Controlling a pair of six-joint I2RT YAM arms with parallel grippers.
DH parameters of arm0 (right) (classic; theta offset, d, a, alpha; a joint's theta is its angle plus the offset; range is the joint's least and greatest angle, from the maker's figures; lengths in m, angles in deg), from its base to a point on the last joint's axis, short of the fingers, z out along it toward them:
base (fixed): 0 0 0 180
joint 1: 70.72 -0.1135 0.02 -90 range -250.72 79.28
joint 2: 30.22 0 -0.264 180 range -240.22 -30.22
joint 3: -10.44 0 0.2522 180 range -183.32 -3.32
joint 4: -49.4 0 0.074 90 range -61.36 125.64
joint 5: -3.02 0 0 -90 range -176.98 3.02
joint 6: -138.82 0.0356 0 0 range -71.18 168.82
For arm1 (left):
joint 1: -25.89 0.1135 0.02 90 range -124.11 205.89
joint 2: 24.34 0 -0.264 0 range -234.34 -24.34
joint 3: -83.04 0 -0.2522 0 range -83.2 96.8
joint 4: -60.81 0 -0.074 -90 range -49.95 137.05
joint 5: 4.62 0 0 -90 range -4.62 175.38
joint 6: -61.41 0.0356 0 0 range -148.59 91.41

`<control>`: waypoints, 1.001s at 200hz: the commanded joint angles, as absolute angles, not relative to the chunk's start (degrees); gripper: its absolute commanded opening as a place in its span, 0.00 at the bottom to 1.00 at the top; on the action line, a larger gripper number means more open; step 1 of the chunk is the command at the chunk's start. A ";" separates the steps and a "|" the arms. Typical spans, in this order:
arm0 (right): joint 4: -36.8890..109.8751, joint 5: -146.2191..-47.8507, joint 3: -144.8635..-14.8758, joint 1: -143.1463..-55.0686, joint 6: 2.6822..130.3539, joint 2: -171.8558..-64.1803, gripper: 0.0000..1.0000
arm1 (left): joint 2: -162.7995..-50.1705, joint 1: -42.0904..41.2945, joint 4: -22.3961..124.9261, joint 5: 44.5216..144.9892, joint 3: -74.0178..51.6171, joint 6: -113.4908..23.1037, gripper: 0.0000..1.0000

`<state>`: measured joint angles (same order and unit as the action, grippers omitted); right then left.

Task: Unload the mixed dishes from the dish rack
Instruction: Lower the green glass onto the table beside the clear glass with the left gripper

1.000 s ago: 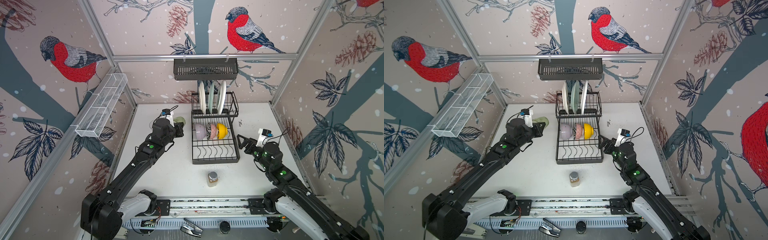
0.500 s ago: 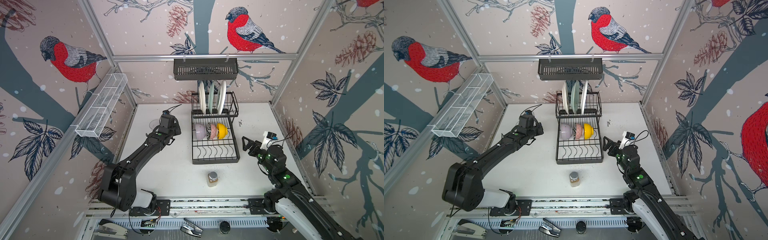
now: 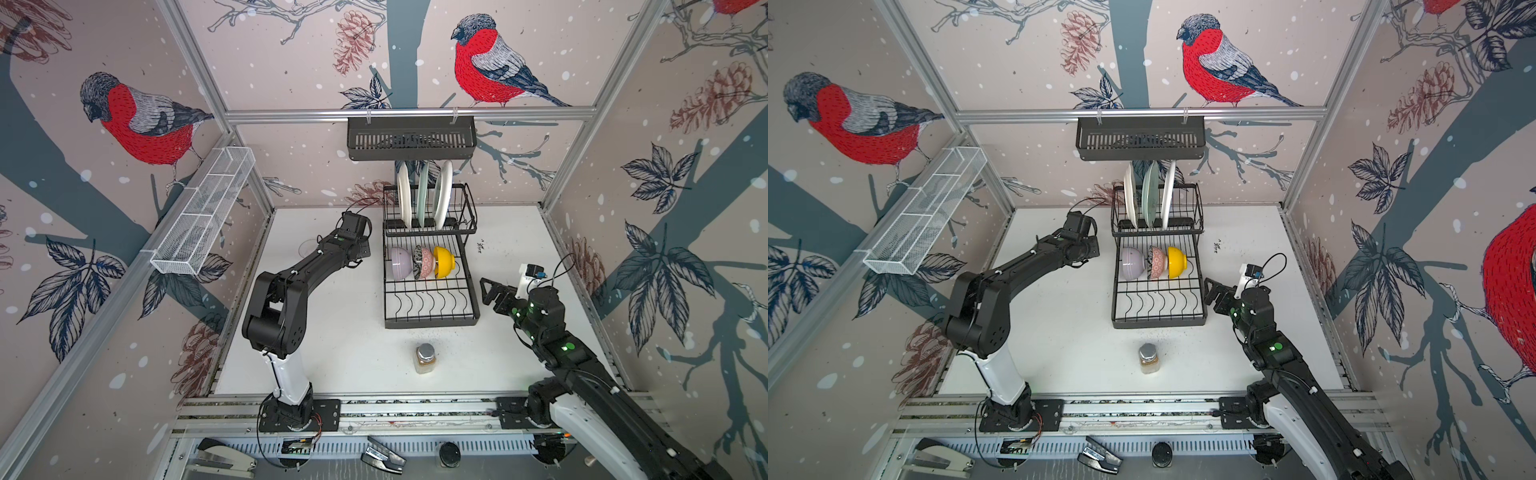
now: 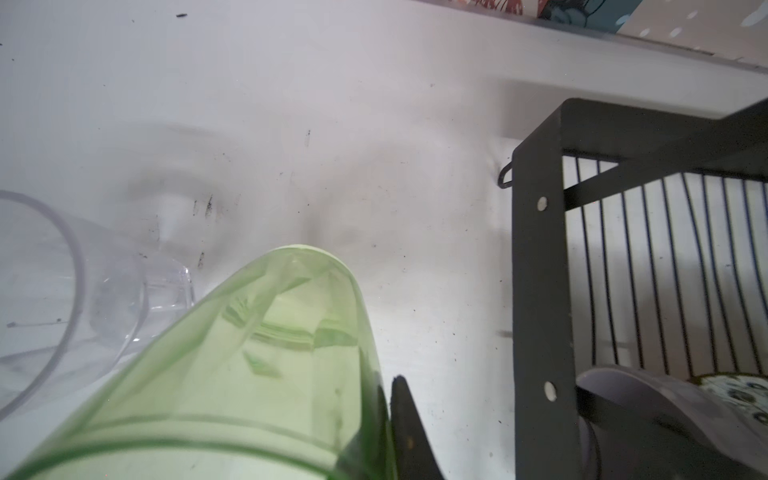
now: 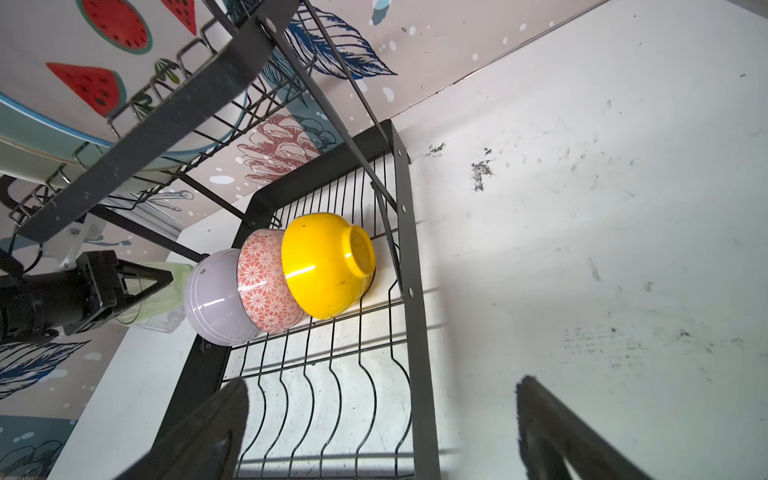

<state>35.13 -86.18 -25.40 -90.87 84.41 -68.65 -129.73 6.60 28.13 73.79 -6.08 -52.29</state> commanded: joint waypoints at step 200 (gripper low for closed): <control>38.08 -92.46 -26.17 -90.71 80.86 -71.47 0.99 | -141.61 8.75 16.79 74.56 13.41 -47.42 0.97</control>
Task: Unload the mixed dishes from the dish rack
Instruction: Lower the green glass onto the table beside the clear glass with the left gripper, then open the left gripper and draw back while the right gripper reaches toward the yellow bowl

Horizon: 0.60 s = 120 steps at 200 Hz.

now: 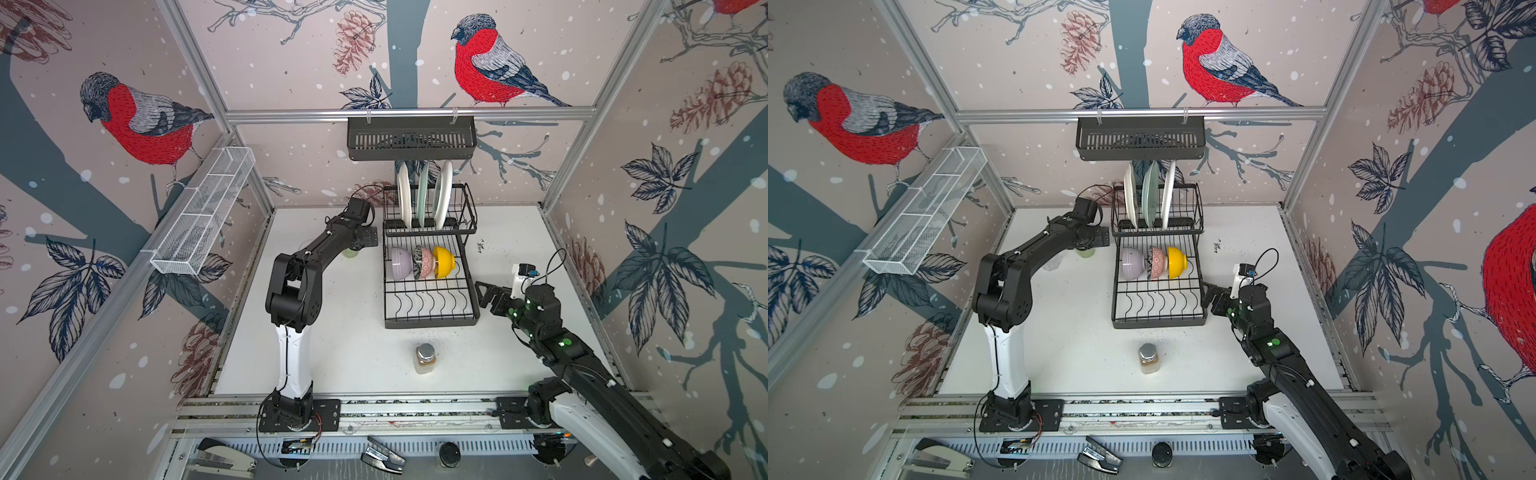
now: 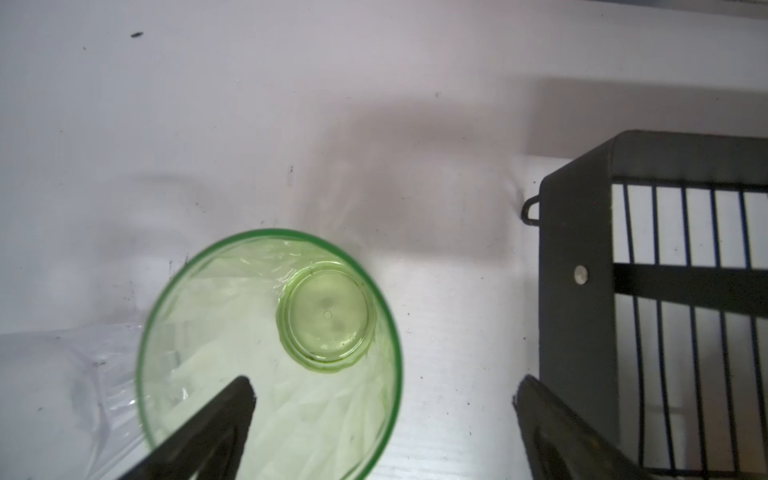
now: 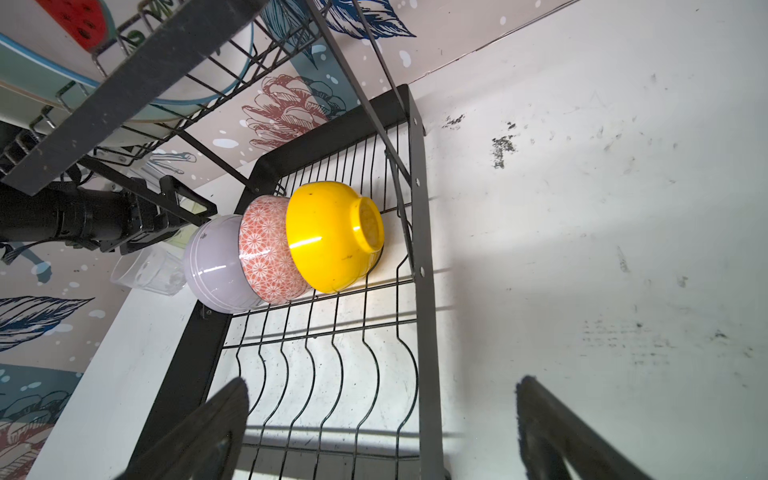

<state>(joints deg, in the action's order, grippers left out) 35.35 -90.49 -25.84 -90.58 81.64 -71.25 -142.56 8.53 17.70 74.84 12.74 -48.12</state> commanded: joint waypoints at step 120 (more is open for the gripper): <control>48.58 -98.94 -30.02 -96.34 76.37 -85.14 0.99 | -114.75 8.93 37.64 83.29 -16.50 -54.56 0.97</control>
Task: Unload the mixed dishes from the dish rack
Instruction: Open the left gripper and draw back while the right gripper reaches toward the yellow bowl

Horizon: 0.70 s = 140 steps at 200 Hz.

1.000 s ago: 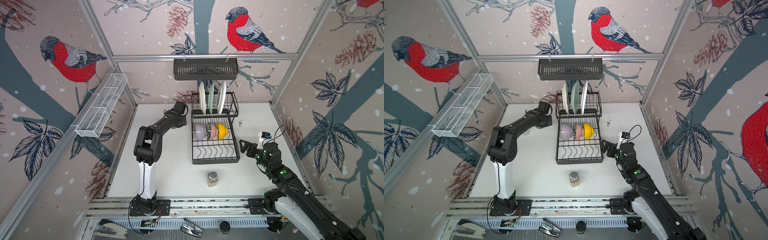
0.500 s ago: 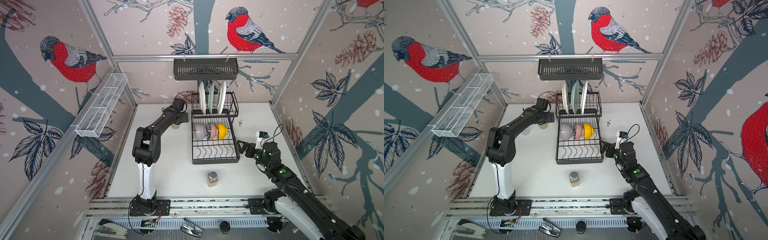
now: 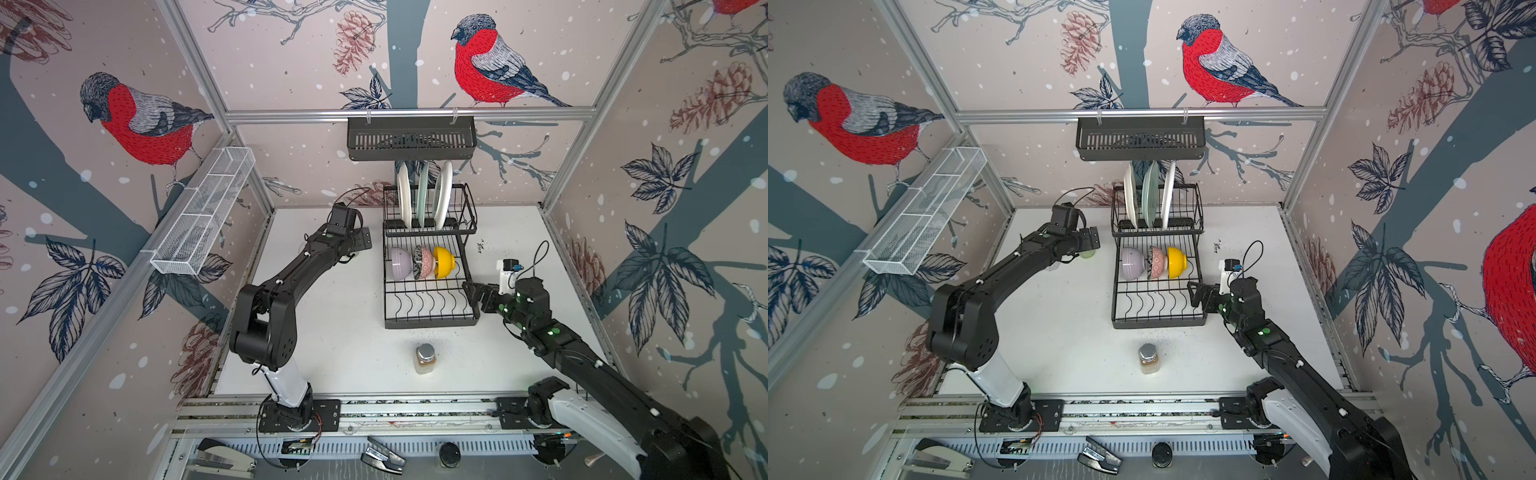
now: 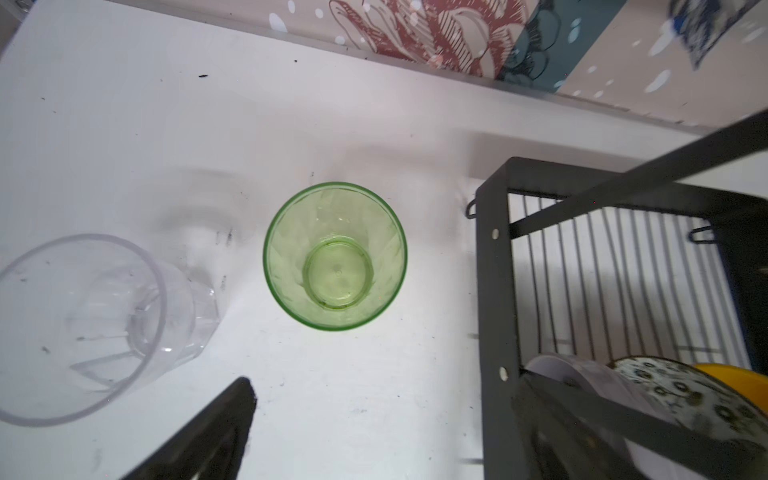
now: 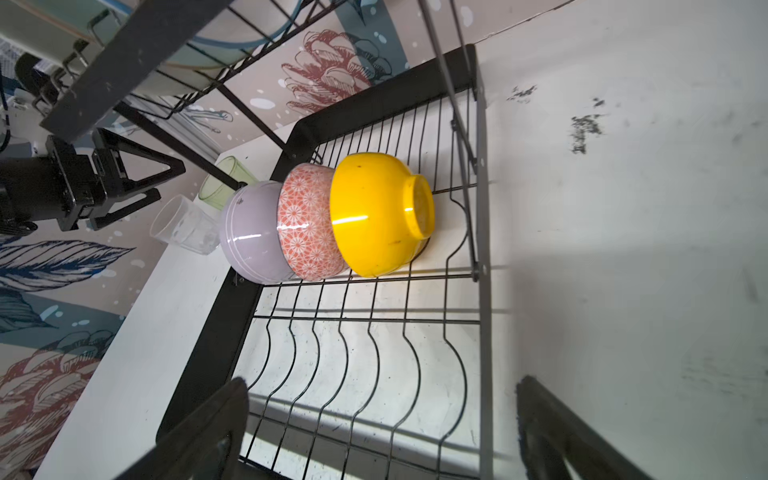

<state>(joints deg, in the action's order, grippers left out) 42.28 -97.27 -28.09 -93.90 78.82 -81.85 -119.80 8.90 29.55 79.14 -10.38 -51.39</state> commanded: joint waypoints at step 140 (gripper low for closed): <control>70.23 -95.40 -32.54 -98.08 72.34 -110.55 0.85 | -91.06 2.89 61.90 86.64 -48.70 -53.82 0.97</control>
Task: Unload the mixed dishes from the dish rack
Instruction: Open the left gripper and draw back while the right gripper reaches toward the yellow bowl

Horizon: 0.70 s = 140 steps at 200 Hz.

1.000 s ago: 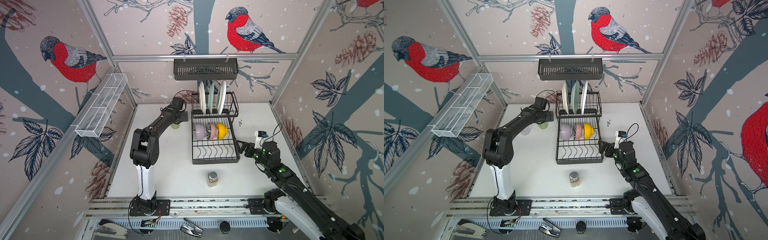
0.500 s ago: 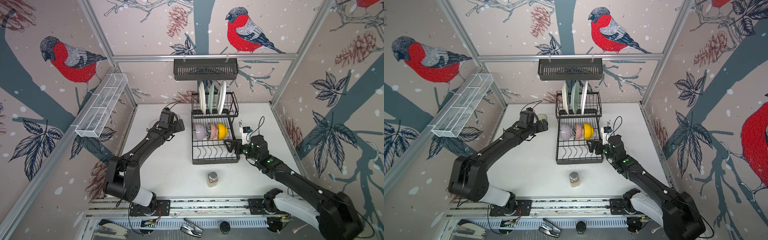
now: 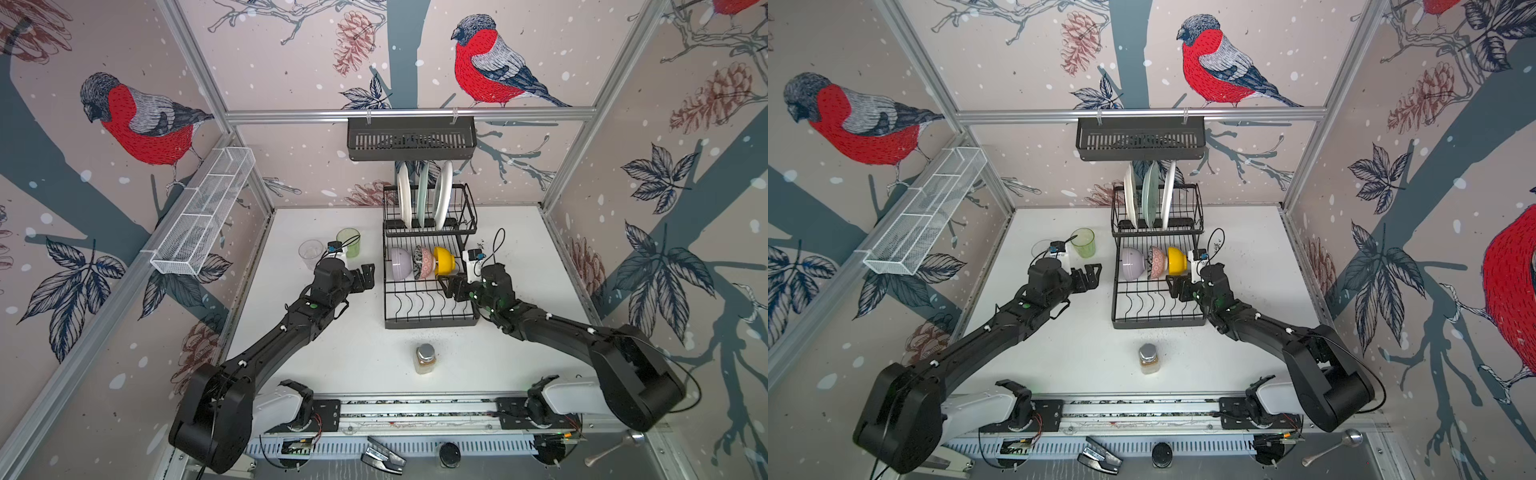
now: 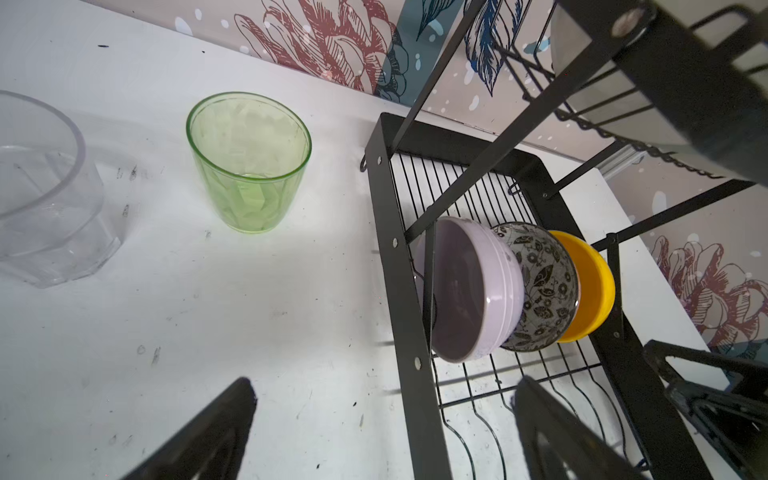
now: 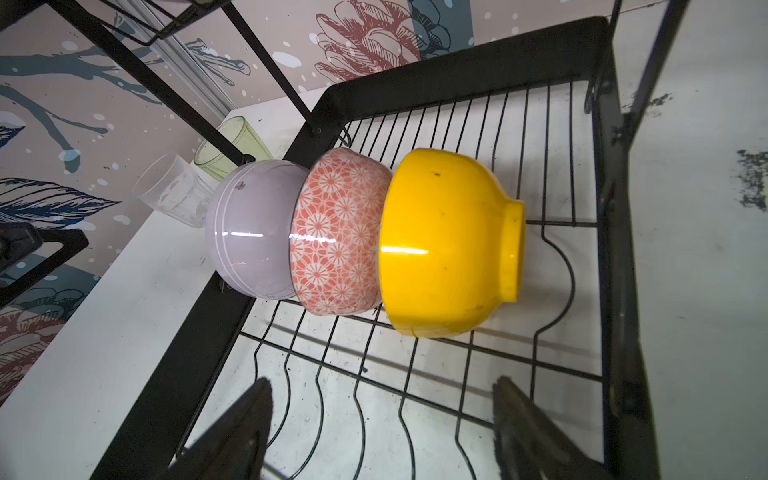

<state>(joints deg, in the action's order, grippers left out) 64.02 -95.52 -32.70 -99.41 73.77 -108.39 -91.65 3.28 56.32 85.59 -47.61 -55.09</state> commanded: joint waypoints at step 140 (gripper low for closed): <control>72.08 -97.21 -36.89 -95.77 71.24 -120.50 0.88 | -91.67 2.33 64.62 88.46 -51.21 -54.25 0.97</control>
